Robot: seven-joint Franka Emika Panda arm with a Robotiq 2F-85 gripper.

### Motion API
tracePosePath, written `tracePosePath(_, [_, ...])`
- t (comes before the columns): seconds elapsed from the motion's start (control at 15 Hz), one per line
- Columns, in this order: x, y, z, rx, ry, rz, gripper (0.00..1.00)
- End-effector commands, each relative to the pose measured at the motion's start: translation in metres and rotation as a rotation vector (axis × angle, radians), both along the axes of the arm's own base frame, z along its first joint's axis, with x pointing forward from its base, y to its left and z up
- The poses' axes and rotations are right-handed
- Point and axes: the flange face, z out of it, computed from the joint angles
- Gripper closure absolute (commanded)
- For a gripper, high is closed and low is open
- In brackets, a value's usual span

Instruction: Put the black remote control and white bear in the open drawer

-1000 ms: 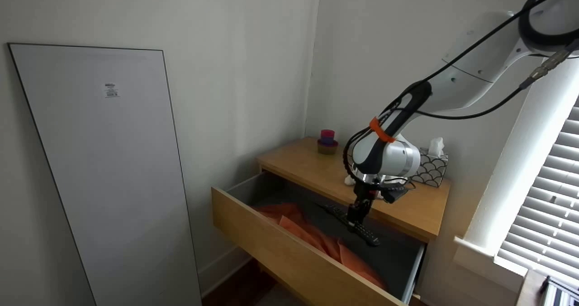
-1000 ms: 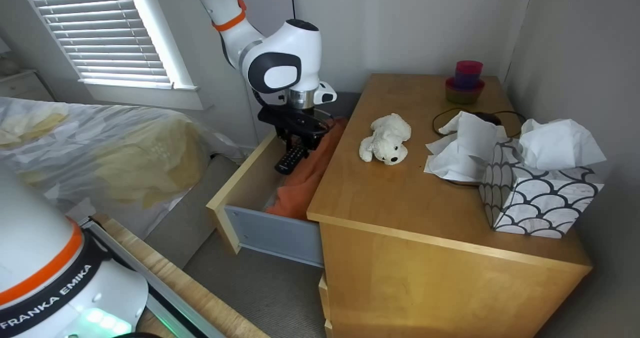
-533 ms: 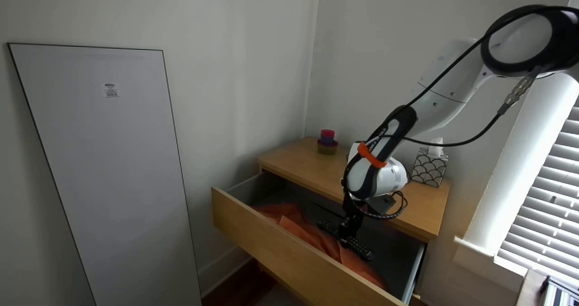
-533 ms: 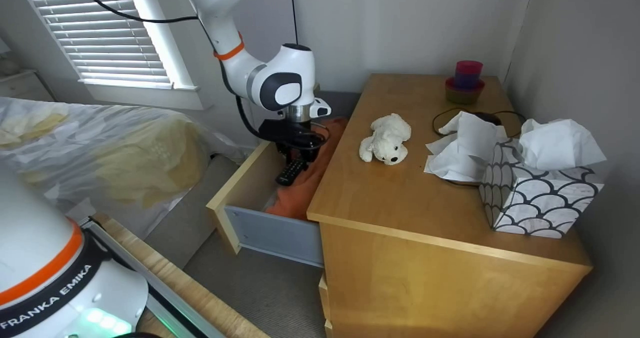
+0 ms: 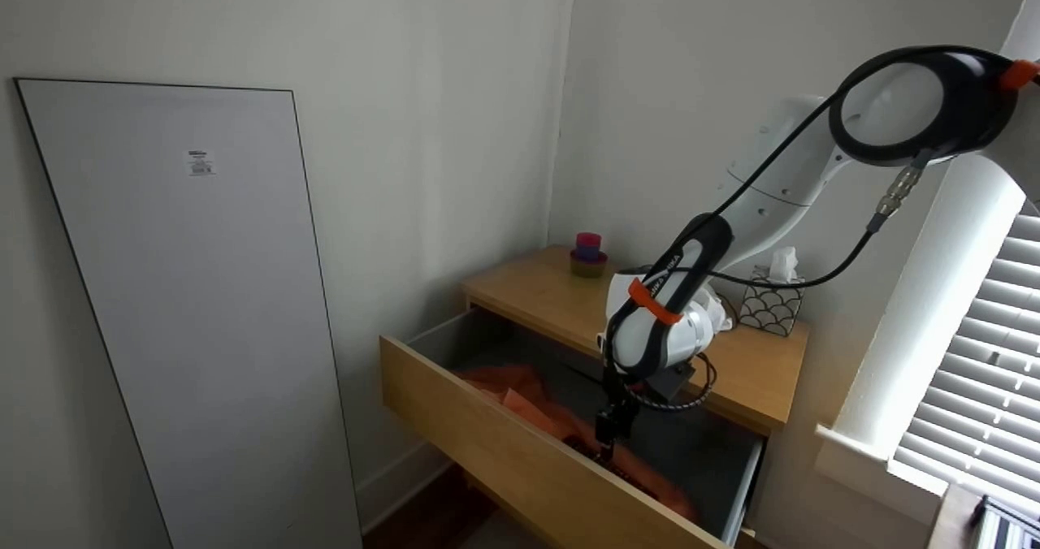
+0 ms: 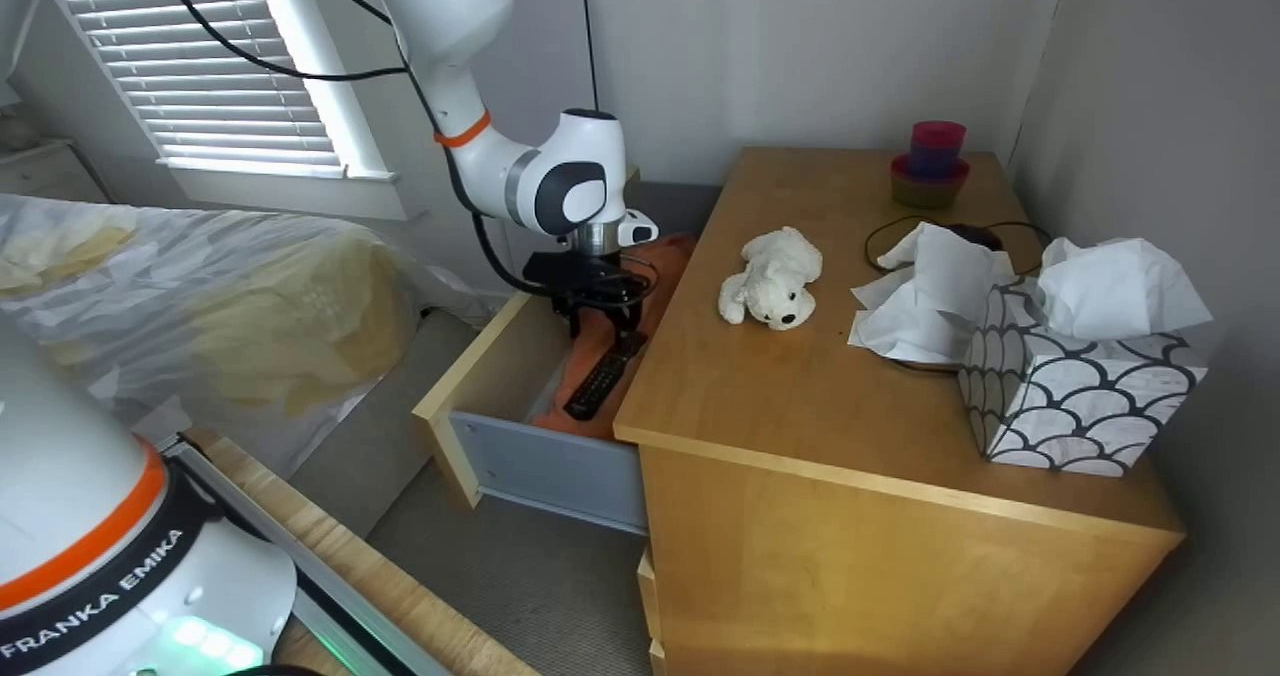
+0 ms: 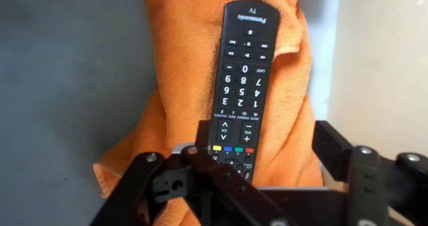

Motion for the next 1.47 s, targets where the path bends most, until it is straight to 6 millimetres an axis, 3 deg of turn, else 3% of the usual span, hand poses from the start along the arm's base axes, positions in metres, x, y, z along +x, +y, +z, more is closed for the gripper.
tracePosePath(0.0, [0.0, 0.003, 0.027, -0.009, -0.003, 0.018, 0.0])
tracePosePath(0.33, [-0.004, 0.0, 0.099, -0.058, -0.085, 0.134, 0.0])
tracePosePath(0.73, [-0.006, -0.032, 0.179, -0.113, 0.004, 0.427, 0.0])
tracePosePath(1.0, [-0.005, -0.071, 0.222, -0.114, 0.086, 0.588, 0.0])
tracePosePath(1.4, [0.007, -0.158, 0.266, -0.101, 0.104, 0.626, 0.0])
